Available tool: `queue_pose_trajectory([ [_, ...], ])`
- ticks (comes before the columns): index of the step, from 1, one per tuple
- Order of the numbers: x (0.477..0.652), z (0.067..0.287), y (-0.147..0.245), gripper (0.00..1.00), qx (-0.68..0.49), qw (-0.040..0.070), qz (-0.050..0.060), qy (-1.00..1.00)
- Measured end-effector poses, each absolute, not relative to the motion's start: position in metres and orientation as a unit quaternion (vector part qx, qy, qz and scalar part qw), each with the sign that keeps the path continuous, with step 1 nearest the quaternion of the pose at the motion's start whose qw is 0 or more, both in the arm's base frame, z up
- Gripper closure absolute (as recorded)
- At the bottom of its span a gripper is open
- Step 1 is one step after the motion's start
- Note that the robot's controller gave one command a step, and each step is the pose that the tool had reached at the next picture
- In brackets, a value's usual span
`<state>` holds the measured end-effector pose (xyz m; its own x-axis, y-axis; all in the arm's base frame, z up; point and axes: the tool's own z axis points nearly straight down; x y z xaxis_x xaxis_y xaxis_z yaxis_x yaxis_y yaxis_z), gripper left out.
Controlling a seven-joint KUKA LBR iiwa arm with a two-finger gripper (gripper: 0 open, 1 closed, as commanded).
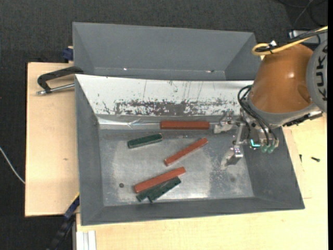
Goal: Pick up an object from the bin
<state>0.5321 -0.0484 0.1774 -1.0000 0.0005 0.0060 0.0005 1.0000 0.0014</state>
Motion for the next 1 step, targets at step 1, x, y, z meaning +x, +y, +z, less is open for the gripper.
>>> queue_pose_trajectory([
  [1, 0.5331, 0.1807, -0.0483, 0.00, 0.000, 0.000, 0.000, -1.000],
])
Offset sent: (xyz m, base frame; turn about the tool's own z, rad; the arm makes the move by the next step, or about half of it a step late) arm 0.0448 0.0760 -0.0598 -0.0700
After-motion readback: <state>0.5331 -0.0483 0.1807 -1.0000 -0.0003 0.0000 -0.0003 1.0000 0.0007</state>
